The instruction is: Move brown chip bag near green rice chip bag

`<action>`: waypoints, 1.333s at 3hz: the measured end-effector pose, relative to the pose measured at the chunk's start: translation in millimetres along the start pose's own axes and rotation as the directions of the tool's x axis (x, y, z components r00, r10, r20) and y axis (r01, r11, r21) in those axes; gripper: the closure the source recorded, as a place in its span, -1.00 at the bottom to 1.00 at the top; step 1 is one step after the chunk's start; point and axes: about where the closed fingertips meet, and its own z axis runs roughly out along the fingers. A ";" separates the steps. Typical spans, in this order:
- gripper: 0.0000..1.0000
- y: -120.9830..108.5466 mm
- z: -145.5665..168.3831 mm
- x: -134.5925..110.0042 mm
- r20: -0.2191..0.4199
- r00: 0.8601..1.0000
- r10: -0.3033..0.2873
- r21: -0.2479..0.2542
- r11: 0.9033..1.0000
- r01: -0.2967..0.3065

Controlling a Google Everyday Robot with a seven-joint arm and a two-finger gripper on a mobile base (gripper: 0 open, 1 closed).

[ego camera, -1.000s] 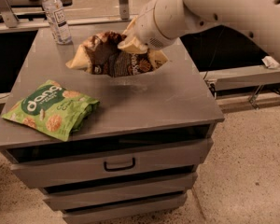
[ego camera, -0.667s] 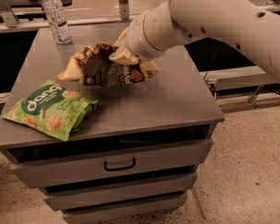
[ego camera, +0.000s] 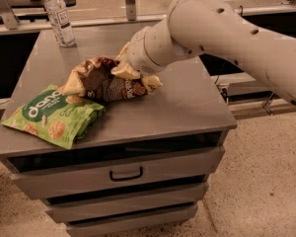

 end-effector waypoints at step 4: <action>-1.00 -24.1 -48.7 53.6 -0.019 1.000 0.007 -0.063 0.998 -0.008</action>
Offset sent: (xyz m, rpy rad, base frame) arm 0.0225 -0.0180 -0.0249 -0.0336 0.0367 0.0042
